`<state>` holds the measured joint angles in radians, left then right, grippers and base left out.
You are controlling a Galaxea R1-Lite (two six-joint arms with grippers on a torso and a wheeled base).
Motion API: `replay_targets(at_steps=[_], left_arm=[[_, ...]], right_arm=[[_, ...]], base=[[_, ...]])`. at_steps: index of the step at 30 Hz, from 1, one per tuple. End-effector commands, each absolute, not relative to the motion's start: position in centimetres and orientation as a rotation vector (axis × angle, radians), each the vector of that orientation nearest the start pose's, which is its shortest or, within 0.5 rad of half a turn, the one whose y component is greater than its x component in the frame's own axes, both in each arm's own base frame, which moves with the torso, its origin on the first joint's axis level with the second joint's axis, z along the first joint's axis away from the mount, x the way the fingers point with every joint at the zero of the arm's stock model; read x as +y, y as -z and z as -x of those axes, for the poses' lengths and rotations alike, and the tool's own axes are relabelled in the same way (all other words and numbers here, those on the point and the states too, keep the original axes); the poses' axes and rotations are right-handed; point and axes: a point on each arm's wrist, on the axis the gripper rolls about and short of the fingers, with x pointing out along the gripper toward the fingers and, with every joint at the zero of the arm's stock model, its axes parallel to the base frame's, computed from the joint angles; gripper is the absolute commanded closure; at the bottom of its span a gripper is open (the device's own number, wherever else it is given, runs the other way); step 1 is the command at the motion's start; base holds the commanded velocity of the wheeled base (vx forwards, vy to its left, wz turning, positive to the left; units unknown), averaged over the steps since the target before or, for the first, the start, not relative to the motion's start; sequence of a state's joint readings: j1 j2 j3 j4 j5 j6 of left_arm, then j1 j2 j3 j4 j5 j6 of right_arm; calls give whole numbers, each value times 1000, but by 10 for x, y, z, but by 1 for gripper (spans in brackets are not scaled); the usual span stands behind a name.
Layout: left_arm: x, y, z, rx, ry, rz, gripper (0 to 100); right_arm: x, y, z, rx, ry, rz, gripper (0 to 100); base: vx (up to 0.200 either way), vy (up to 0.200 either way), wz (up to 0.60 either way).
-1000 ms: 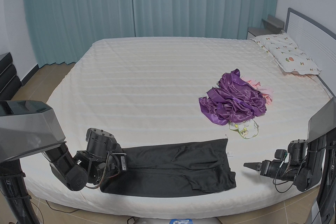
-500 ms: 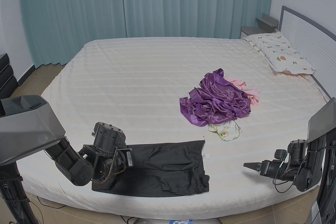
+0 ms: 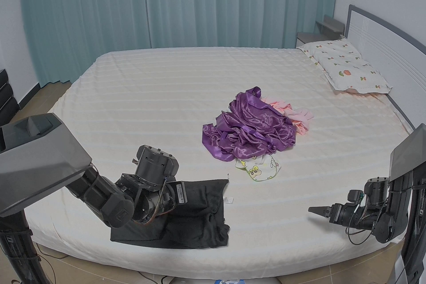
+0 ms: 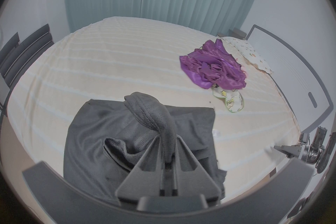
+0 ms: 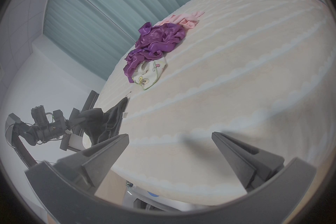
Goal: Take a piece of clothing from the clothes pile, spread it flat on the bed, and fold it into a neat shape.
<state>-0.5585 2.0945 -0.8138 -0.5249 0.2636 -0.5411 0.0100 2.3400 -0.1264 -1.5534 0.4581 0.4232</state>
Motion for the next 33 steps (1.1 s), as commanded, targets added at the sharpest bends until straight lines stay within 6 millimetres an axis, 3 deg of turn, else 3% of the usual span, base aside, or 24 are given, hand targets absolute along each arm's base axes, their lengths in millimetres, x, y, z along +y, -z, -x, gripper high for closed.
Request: replay_targets(at_steps=[1, 9, 10, 19, 23, 28, 33], left_arm=[[-184, -31, -304, 764, 80, 202, 100], [-201, -16, -309, 787, 78, 243, 100], [-202, -15, -310, 784, 78, 248, 0], [-211, -23, -309, 766, 64, 362, 0], [-209, -43, -303, 743, 71, 440, 0], [-183, -63, -282, 756, 58, 541, 0], [-158, -61, -255, 852, 42, 648, 0]], right_arm=[[13, 31, -244, 729, -312, -546, 0], [13, 32, -244, 733, -312, -545, 0], [13, 32, -244, 734, -311, -545, 0], [13, 32, -244, 734, -312, -544, 0], [13, 32, -243, 735, -311, -544, 0], [13, 32, -243, 735, -313, -542, 0], [13, 32, -243, 737, -315, -541, 0]], base=[[0, 0, 0], [0, 0, 0], [0, 0, 0], [0, 0, 0], [0, 0, 0], [0, 0, 0], [-120, 0, 0]])
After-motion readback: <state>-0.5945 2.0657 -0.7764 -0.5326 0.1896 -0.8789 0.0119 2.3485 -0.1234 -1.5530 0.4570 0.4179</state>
